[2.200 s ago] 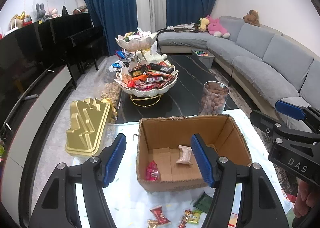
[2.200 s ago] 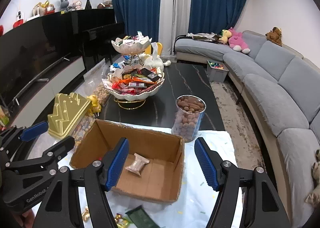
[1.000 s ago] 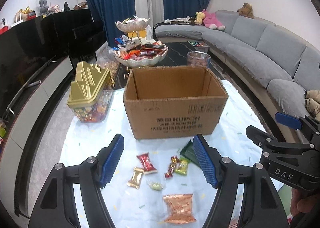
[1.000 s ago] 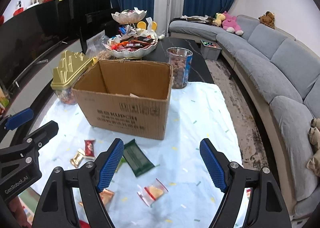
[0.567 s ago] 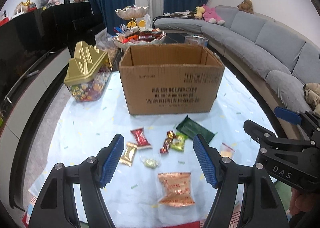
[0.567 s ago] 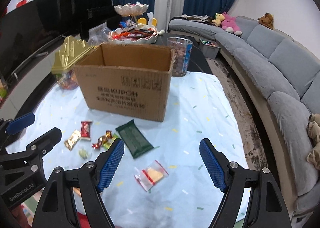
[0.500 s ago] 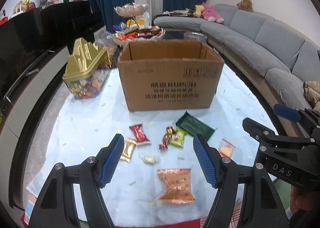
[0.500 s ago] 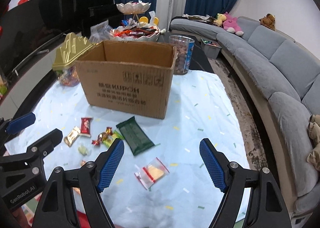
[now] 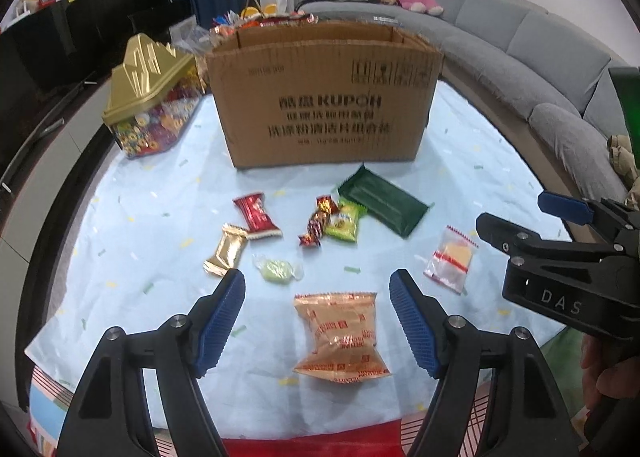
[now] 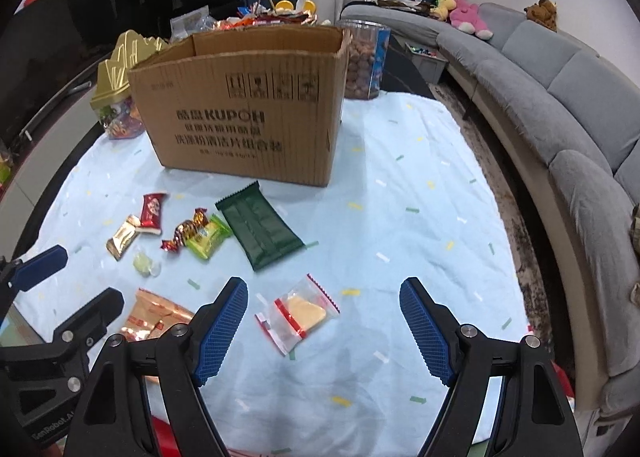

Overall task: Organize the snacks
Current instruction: 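Grasp the Fortune biscuit packet with the left tool while the right tool grasps the cheese bag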

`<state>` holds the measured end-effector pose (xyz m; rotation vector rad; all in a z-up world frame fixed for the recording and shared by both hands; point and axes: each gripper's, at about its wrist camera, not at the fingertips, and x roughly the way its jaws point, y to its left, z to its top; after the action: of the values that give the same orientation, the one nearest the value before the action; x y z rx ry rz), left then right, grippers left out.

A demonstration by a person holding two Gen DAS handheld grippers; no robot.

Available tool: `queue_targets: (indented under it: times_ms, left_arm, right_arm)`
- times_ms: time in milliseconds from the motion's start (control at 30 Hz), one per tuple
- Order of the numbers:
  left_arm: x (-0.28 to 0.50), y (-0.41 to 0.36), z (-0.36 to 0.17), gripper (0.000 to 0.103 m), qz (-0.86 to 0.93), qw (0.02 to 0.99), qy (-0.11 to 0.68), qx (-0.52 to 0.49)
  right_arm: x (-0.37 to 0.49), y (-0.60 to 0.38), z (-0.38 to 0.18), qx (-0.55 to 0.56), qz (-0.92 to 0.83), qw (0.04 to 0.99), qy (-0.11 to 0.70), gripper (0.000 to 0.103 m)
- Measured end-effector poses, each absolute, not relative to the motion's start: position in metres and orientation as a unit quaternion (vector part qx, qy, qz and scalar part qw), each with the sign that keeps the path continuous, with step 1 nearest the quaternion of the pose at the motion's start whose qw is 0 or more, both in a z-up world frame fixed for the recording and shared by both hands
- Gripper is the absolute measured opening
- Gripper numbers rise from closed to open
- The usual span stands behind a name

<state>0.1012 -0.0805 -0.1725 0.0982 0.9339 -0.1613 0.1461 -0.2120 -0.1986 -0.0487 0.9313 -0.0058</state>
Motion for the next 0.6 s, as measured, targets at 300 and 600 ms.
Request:
queue_targets:
  times_ms: [300, 600]
  left_arm:
    - [0.103, -0.086, -0.197, 0.074, -0.081, 0.874, 0.477, 0.049]
    - [0.108, -0.089, -0.214, 0.074, -0.085, 0.863, 0.496, 0.042]
  right_arm:
    - [0.157, -0.215, -0.222, -0.011, -0.001, 0.88, 0.474, 0.079]
    - [0.165, -0.213, -0.241, -0.008, 0.006, 0.867, 0.499, 0.079]
